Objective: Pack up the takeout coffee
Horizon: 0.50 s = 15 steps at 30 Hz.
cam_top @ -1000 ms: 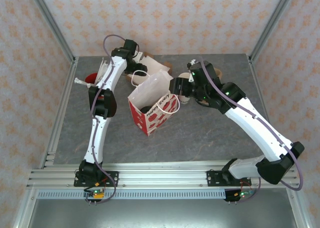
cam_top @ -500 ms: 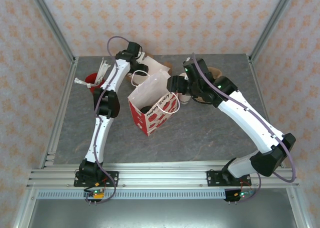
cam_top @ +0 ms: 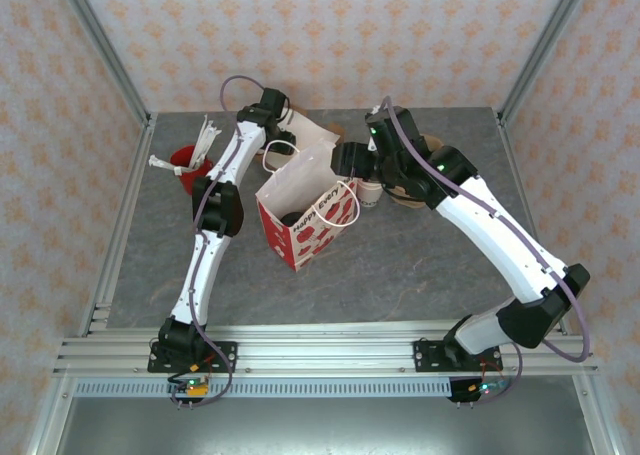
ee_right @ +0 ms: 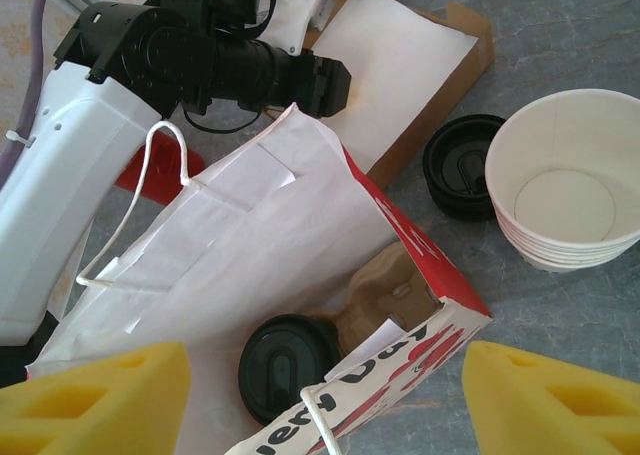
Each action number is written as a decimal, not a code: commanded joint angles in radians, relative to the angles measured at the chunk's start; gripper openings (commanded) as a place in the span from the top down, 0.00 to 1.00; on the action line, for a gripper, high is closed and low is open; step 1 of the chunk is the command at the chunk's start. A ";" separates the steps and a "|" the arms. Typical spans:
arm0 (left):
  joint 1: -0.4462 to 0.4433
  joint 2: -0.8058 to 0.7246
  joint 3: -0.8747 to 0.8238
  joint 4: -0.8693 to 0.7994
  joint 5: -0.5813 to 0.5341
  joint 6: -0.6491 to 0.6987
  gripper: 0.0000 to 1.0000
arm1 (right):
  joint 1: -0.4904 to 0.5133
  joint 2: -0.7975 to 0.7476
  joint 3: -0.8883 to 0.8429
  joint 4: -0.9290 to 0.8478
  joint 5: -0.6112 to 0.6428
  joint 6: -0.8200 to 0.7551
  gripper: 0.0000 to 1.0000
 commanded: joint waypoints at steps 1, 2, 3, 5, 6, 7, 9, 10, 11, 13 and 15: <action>-0.005 0.017 0.033 -0.064 -0.035 -0.023 0.52 | -0.007 -0.003 0.022 -0.005 -0.004 -0.009 0.27; -0.005 0.019 0.034 -0.070 -0.033 -0.026 0.53 | -0.006 -0.005 0.021 -0.002 -0.007 -0.006 0.27; -0.005 0.019 0.033 -0.075 -0.030 -0.030 0.54 | -0.007 -0.008 0.018 0.000 -0.007 -0.005 0.27; -0.005 0.023 0.033 -0.088 -0.032 -0.034 0.58 | -0.007 -0.013 0.012 0.004 -0.008 -0.002 0.27; -0.005 0.025 0.033 -0.092 -0.030 -0.037 0.60 | -0.007 -0.014 0.012 0.003 -0.009 0.000 0.27; -0.006 0.027 0.033 -0.094 -0.022 -0.037 0.61 | -0.007 -0.015 0.009 0.005 -0.008 -0.001 0.27; -0.006 0.027 0.033 -0.099 -0.023 -0.042 0.64 | -0.005 -0.021 0.005 0.007 -0.008 0.003 0.27; -0.005 0.027 0.033 -0.103 -0.024 -0.043 0.66 | -0.006 -0.022 0.004 0.009 -0.010 0.005 0.27; -0.006 0.028 0.034 -0.104 -0.024 -0.043 0.67 | -0.005 -0.023 0.003 0.009 -0.011 0.005 0.27; -0.005 0.029 0.033 -0.109 -0.020 -0.043 0.70 | -0.005 -0.026 0.002 0.008 -0.013 0.007 0.27; -0.005 0.029 0.034 -0.111 -0.015 -0.041 0.73 | -0.006 -0.029 -0.001 0.011 -0.010 0.010 0.27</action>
